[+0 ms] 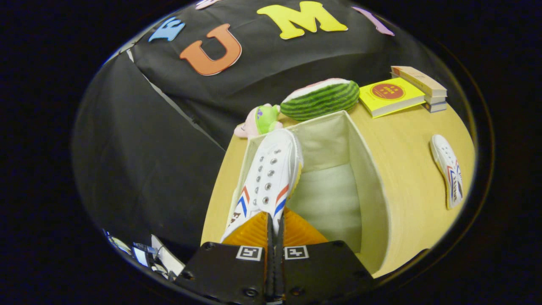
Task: Open the storage box then place both shoes into the box .Put the left shoe in first, then the right shoe, with the right side of both shoes facing outward in a uniform manner.
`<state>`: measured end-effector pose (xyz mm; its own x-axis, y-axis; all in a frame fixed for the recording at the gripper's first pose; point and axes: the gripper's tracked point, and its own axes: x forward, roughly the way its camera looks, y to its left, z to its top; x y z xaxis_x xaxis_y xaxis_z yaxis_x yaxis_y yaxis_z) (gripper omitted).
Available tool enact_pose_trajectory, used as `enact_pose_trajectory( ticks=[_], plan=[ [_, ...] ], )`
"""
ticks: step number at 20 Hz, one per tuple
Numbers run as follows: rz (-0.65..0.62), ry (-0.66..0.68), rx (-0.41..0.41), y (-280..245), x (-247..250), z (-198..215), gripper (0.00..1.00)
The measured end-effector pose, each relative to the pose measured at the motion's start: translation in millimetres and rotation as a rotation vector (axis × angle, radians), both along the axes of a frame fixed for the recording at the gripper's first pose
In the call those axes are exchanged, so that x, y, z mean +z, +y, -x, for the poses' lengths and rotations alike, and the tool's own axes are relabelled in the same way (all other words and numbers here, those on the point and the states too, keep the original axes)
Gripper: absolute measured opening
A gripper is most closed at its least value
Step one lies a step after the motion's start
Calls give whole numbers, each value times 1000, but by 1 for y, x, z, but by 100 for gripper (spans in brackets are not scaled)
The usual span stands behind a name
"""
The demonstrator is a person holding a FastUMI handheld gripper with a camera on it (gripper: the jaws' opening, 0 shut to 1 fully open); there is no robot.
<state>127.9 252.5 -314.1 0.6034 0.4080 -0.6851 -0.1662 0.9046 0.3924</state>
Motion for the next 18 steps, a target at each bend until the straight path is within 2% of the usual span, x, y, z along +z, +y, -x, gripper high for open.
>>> enact_pose_trajectory(
  ticks=[1, 2, 4, 6, 9, 11, 18],
  plan=[
    [-34, -26, 17, 7, 5, -1, 8],
    [-25, -61, 31, 11, 3, -3, 34],
    [74, -153, -11, -15, 24, -11, 86],
    [116, -241, -53, -33, 45, -12, 83],
    [155, -334, -74, -62, 80, -9, 85],
    [154, -371, -83, -79, 100, -3, 97],
    [235, -552, -159, -171, 184, 7, 99]
  ],
)
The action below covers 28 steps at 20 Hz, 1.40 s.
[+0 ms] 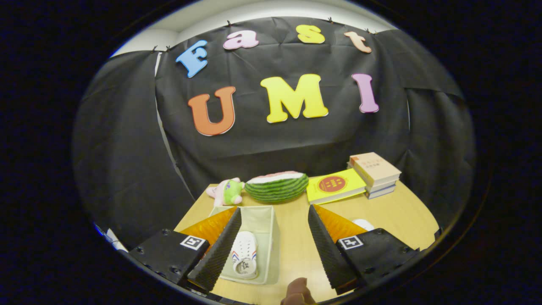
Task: Open the storage box then place both shoes into the box .Put the left shoe in first, then the right shoe, with the right side of both shoes facing outward in a uniform manner.
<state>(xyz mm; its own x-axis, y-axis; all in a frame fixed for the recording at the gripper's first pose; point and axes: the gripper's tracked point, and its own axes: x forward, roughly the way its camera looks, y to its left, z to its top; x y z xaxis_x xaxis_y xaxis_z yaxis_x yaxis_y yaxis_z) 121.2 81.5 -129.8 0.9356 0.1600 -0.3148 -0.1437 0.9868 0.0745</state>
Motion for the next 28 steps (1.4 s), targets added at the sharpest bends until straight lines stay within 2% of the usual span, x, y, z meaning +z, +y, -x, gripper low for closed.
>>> enact_pose_trajectory(
  ticks=[4, 8, 16, 21, 24, 28],
  plan=[
    [33, -73, -66, -68, 32, 2, 100],
    [93, -119, -149, -142, 44, -3, 100],
    [205, 29, -274, -265, -12, -20, 100],
    [271, 201, -268, -303, -88, -33, 100],
    [321, 335, -235, -312, -139, -34, 100],
    [367, 450, -174, -311, -190, -34, 100]
  ],
)
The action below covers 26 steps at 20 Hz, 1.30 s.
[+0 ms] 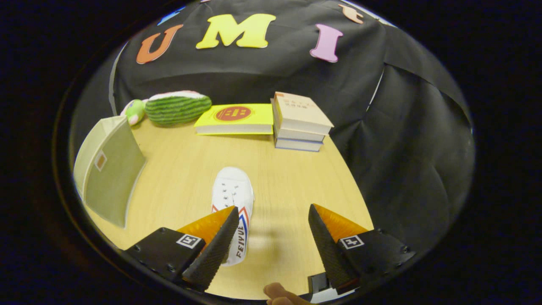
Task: Open the storage box then place both shoes into the box .Put the left shoe in first, then the right shoe, with the right side of both shoes facing outward in a uniform manner.
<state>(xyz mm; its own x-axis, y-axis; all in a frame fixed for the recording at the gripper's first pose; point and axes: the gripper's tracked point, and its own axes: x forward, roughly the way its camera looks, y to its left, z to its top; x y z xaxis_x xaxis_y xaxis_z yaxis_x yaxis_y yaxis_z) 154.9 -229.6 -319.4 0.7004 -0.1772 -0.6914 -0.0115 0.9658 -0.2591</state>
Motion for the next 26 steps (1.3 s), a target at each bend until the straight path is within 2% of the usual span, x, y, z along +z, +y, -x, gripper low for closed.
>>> enact_pose_trajectory(
  ticks=[3, 7, 10, 12, 18, 21, 22, 24, 26],
  plan=[
    [-37, 140, 40, 11, -40, 8, 100],
    [-32, 202, 31, 7, -65, -2, 100],
    [-51, 302, 56, 11, -86, -1, 100],
    [-44, 343, 79, 7, -90, -6, 99],
    [-111, 446, 66, 12, -102, -8, 97],
    [-129, 436, 41, 12, -99, -7, 92],
    [-180, 442, 68, 24, -98, -5, 90],
    [-214, 431, 36, 28, -103, -7, 35],
    [-225, 404, 7, 23, -98, -6, 25]
  ],
)
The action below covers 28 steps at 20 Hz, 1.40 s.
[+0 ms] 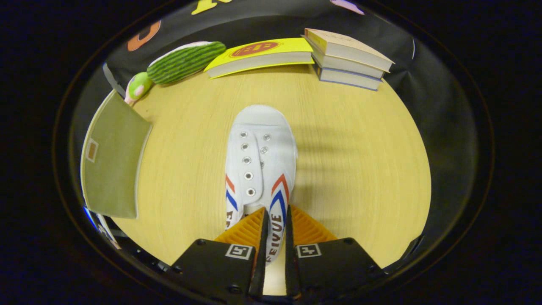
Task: Open the storage box then place both shoes into the box .Put the left shoe in first, then the right shoe, with the right side of both shoes facing outward in a uniform manner.
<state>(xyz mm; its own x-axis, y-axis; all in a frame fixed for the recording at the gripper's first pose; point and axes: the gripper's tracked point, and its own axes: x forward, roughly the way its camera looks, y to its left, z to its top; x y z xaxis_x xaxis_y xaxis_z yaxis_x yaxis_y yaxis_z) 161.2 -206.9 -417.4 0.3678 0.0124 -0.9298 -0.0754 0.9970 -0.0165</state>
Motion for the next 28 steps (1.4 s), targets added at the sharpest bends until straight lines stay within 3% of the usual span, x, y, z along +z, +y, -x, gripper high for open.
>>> enact_pose_trajectory(
  ticks=[2, 8, 15, 21, 28],
  plan=[
    [-47, -27, -48, -3, 9, -3, 6],
    [-162, -30, -125, -8, 40, -5, 6],
    [-190, -86, -95, 21, 125, 12, 6],
    [-296, -165, -31, 112, 214, 31, 5],
    [-324, -214, -41, 222, 239, 37, 5]
  ],
)
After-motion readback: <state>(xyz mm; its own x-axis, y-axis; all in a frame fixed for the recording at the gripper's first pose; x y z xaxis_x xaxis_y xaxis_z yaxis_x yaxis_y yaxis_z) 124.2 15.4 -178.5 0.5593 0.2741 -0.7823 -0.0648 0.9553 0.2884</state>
